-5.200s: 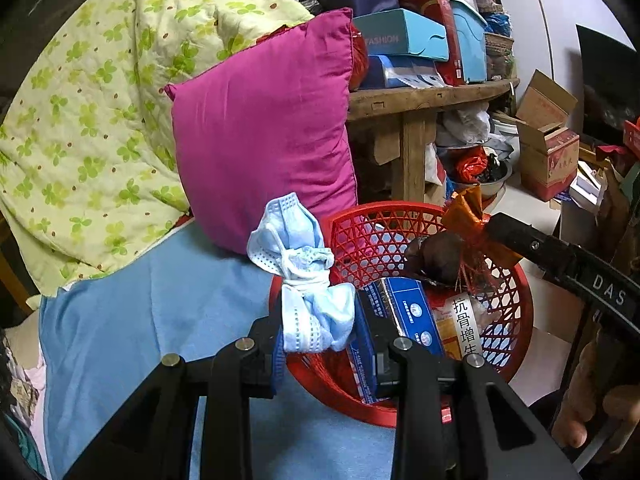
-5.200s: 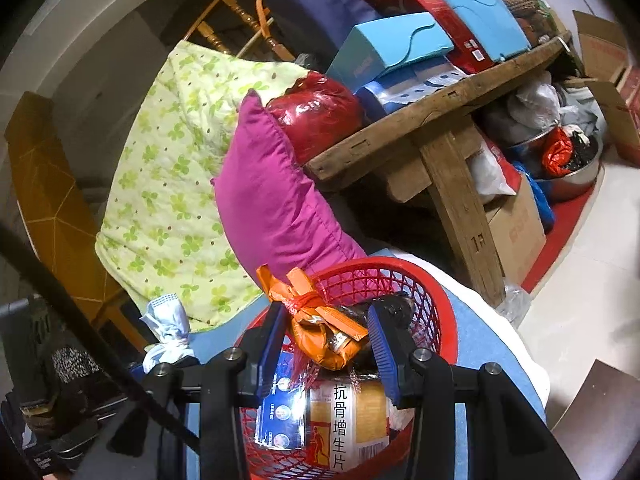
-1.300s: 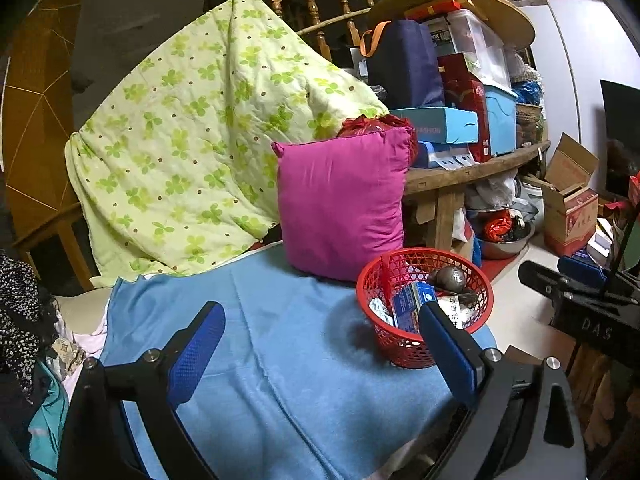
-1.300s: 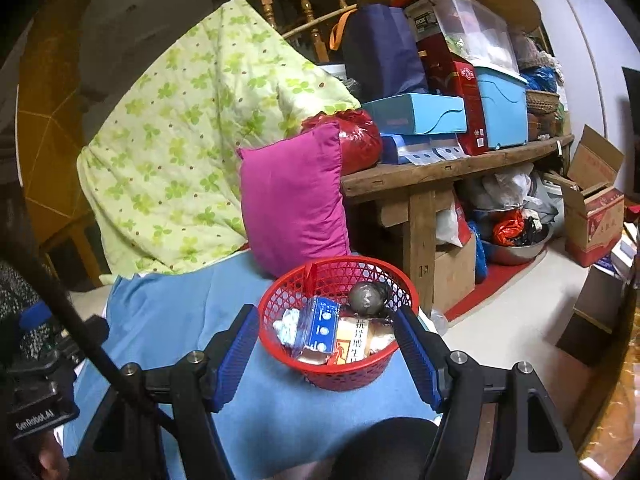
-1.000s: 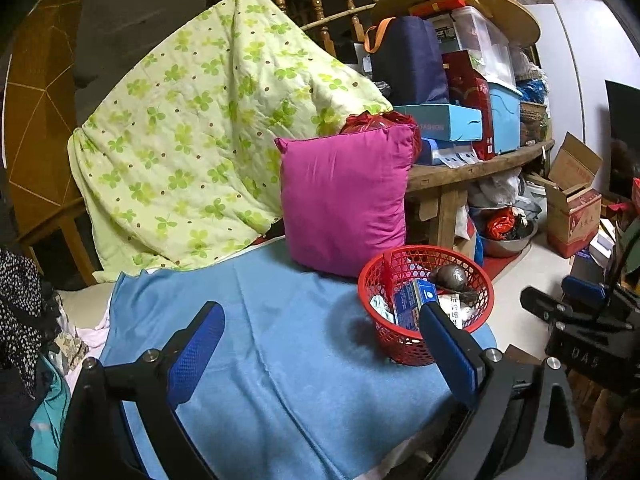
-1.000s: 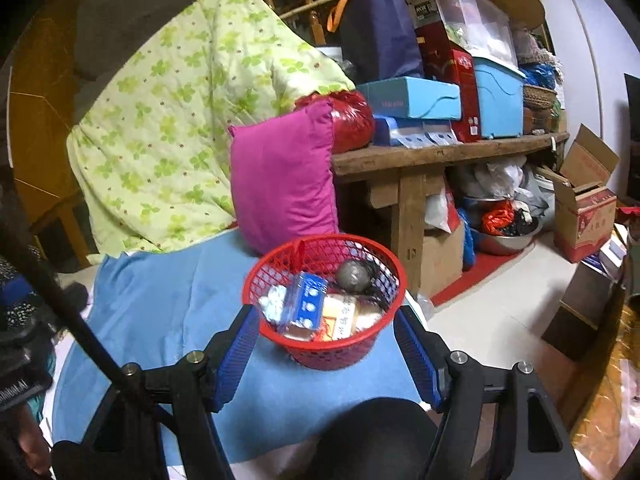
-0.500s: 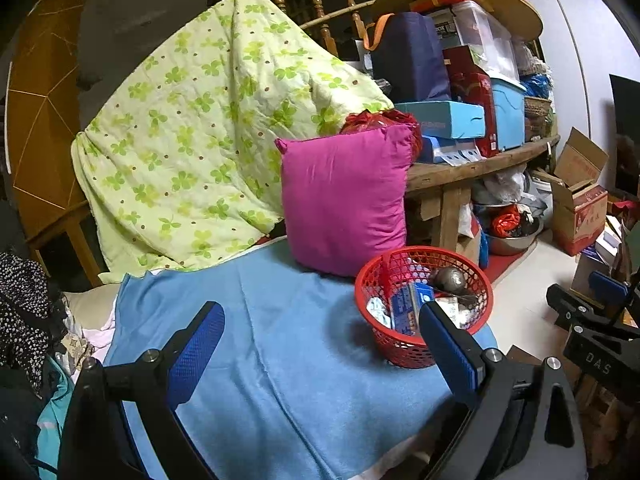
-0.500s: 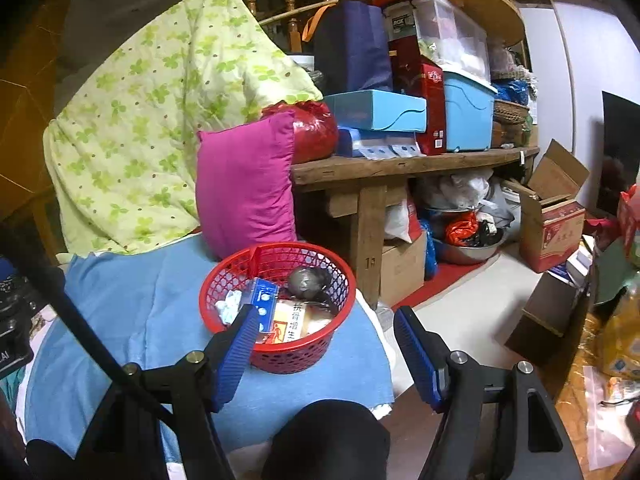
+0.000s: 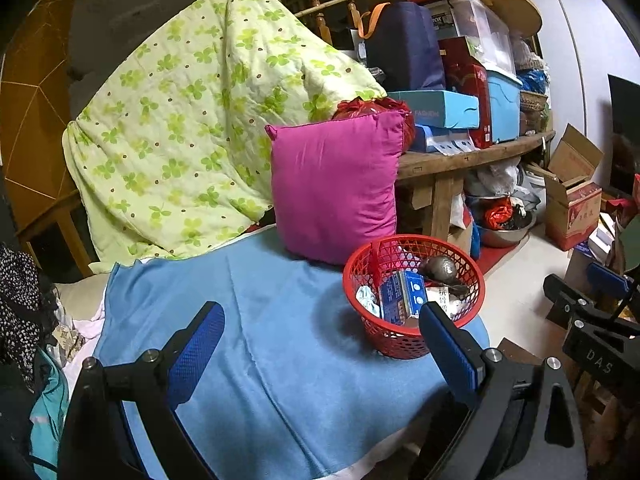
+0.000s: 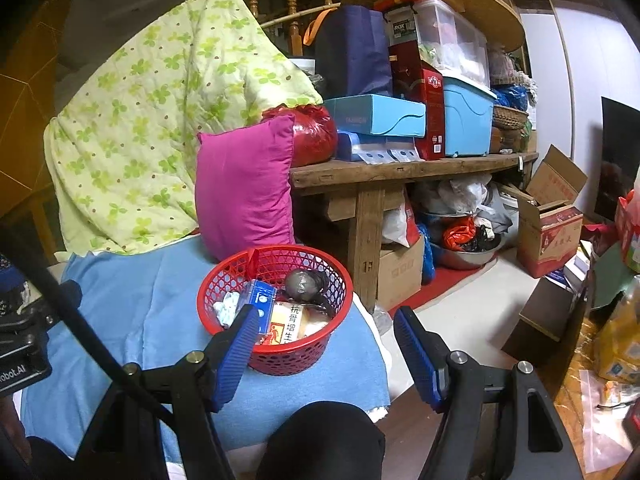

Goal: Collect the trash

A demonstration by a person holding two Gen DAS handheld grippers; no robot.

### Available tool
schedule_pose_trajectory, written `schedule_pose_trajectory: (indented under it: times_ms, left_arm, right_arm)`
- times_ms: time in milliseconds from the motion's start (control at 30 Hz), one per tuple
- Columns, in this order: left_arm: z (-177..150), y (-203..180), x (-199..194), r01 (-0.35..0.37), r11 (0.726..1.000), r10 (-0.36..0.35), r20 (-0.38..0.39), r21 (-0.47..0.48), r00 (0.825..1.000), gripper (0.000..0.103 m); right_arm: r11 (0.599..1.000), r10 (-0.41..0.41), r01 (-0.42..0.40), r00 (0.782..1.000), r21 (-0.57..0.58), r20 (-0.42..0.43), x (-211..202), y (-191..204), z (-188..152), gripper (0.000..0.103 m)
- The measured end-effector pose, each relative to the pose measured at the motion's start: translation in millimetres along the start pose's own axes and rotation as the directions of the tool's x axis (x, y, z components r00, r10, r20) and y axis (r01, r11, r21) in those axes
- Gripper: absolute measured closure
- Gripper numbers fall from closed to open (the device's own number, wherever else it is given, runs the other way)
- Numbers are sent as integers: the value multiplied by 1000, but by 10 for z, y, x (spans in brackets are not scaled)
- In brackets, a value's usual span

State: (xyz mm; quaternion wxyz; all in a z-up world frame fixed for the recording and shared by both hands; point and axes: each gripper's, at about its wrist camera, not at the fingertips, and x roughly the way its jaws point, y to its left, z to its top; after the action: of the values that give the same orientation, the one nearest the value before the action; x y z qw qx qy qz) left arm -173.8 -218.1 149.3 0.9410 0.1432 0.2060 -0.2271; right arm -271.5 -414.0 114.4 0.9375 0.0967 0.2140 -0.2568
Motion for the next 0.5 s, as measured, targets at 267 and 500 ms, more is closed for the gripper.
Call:
schedule_pose_trajectory:
  times_ms: [267, 500]
  left_arm:
    - [-23, -19, -16, 13, 1000, -13, 9, 10, 1000, 5]
    - [-37, 11, 2, 16, 1000, -16, 0, -5, 1000, 5]
  right_arm:
    - [1000, 5, -5, 1000, -15, -6, 0, 80, -15, 30]
    - [1000, 4, -4, 1000, -17, -6, 0, 86, -12, 30]
